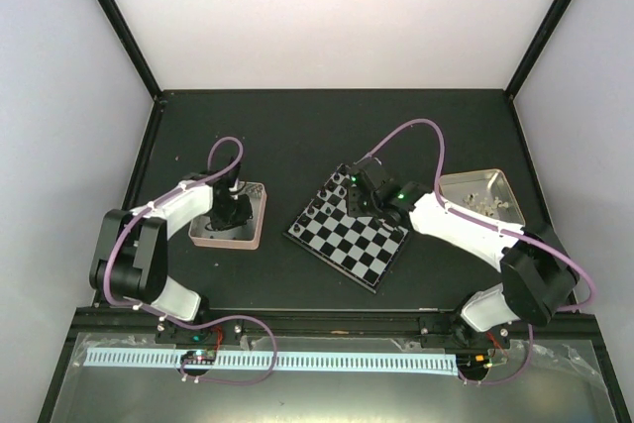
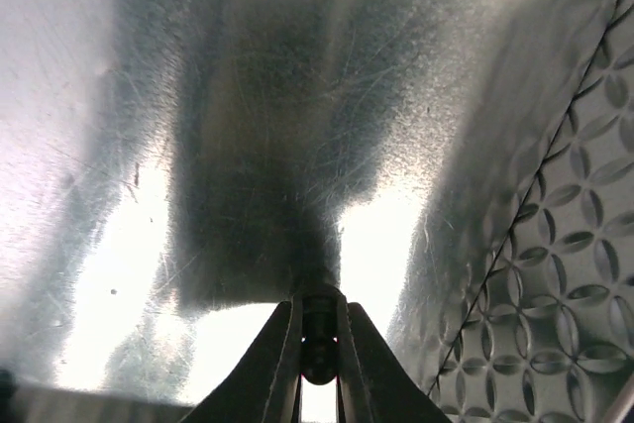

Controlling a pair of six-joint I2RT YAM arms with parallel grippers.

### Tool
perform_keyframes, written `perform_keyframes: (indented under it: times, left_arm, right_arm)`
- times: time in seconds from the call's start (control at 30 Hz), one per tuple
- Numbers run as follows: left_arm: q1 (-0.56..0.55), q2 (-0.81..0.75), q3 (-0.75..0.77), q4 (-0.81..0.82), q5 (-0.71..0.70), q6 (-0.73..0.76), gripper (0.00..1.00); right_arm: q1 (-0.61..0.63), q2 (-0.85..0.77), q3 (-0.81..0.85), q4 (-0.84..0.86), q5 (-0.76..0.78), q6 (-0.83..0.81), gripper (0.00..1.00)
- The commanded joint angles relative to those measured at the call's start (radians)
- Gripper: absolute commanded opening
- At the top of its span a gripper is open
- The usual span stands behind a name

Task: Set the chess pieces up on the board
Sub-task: Pick up the chess piece from the storage box, then place the chess piece on the chessboard.

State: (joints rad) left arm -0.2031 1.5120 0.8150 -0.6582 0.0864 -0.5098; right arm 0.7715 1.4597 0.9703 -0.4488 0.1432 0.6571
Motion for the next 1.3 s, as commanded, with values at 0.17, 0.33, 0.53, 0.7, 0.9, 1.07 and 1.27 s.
perform_keyframes:
  times: [0.17, 0.33, 0.53, 0.7, 0.9, 1.07, 1.27]
  left_arm:
    - [-0.049, -0.121, 0.146, -0.124, -0.071, 0.024, 0.07]
    - [-0.145, -0.140, 0.255, -0.145, -0.020, 0.027, 0.09]
    - [-0.323, -0.066, 0.359, -0.145, 0.000, -0.001, 0.09]
    - [-0.448, 0.016, 0.380, -0.139, -0.028, -0.031, 0.09]
    - [-0.564, 0.102, 0.395, -0.124, -0.057, -0.048, 0.09]
    - [-0.613, 0.187, 0.435, -0.119, -0.066, -0.043, 0.09]
    - [-0.636, 0.299, 0.509, -0.127, -0.079, -0.013, 0.09]
  right_arm:
    - [-0.019, -0.079, 0.016, 0.056, 0.078, 0.016, 0.22]
    - [-0.081, -0.158, -0.056, 0.088, 0.095, 0.058, 0.22]
    - [-0.186, -0.247, -0.154, 0.099, 0.088, 0.105, 0.23]
    - [-0.225, -0.273, -0.196, 0.102, 0.064, 0.113, 0.23]
    - [-0.236, -0.267, -0.218, 0.106, 0.041, 0.117, 0.23]
    - [-0.241, -0.260, -0.226, 0.114, 0.038, 0.121, 0.23]
    - [-0.242, -0.255, -0.235, 0.119, 0.035, 0.125, 0.23]
